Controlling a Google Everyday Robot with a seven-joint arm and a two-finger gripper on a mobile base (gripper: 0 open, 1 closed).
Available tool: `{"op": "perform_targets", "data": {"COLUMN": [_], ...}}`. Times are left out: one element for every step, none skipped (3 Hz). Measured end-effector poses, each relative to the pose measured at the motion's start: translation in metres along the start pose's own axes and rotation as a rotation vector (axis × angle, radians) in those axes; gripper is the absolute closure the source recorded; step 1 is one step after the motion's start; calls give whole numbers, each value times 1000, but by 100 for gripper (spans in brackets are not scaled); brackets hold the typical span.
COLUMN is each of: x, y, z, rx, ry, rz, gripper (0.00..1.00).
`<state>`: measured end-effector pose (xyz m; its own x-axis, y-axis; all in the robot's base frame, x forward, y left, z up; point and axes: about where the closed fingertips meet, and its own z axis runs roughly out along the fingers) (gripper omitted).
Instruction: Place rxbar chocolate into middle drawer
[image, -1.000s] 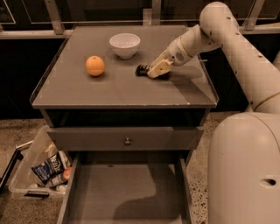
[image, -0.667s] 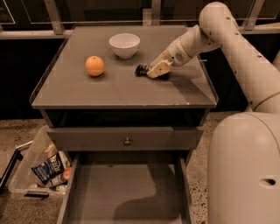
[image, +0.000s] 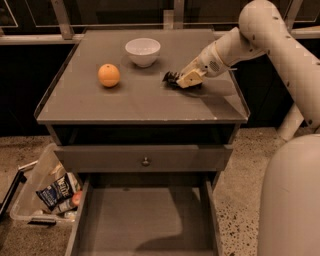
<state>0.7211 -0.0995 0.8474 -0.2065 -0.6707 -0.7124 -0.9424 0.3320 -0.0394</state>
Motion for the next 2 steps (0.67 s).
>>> {"op": "perform_targets", "data": {"x": [-2, -8], "y": [17, 37], "z": [-29, -54], "rx": [41, 70], "ry": [-18, -41], "rz": [-10, -33], "gripper": [100, 100]}}
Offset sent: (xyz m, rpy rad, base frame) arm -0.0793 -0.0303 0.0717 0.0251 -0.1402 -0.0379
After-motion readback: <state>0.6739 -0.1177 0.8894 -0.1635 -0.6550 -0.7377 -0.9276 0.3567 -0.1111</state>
